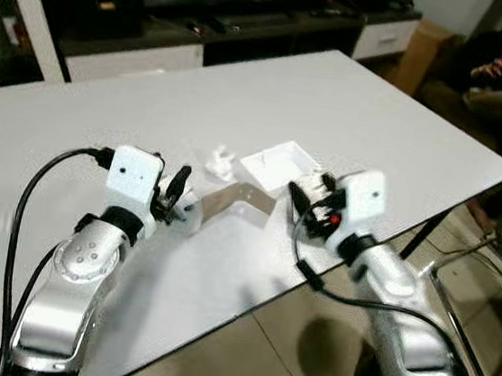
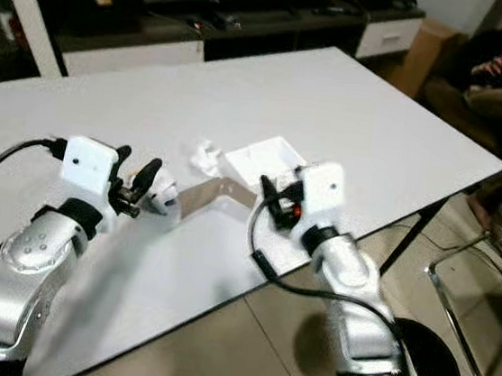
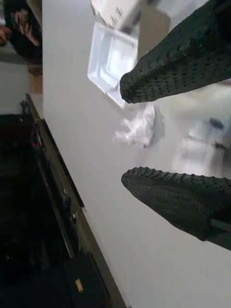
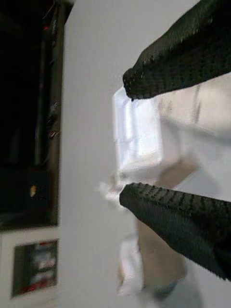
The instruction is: Picking trash to rubbish bin
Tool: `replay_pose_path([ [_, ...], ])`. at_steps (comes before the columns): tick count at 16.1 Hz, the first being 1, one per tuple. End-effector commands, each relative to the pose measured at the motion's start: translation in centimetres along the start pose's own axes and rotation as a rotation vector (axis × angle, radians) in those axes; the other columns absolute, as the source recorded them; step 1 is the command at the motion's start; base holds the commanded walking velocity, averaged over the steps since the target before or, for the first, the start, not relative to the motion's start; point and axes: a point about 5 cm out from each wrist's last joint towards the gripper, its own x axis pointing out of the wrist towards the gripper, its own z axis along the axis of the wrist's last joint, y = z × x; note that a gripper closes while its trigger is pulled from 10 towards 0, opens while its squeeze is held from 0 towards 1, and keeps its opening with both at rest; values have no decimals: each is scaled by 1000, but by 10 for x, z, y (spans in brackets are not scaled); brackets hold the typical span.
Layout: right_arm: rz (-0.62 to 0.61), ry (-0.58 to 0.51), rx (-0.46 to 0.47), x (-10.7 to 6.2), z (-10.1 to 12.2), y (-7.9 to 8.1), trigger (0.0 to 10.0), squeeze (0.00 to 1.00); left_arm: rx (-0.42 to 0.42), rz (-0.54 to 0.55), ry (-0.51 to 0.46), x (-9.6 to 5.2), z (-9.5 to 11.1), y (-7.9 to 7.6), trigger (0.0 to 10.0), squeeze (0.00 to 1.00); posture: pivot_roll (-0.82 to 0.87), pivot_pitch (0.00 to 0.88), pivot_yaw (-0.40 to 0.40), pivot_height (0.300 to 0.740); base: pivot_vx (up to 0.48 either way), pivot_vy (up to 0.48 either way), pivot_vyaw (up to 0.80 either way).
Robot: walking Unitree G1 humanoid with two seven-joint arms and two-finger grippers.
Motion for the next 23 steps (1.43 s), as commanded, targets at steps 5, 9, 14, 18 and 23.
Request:
replay_pose_path([
  [5,-105,34,70,13,0,-32,10000,1000,-39,-220,-58,6,20,-23,10000,0,-13,31,-38,740,0,0,0],
  [9,-193,166,257,38,-26,-61,10000,1000,-40,-282,-65,12,26,-33,10000,0,-22,48,-39,740,0,0,0],
  [14,-262,100,475,56,-24,-84,10000,1000,-165,-400,-101,2,42,-43,10000,0,2,77,-54,740,0,0,0],
  [18,-366,96,624,56,-29,-97,10000,0,-150,-431,-126,-3,51,-43,10000,0,10,120,-40,740,0,0,0],
  [23,-265,148,749,59,-42,-83,10000,0,-156,-450,-101,-9,51,-45,10000,0,12,150,-34,740,0,0,0],
])
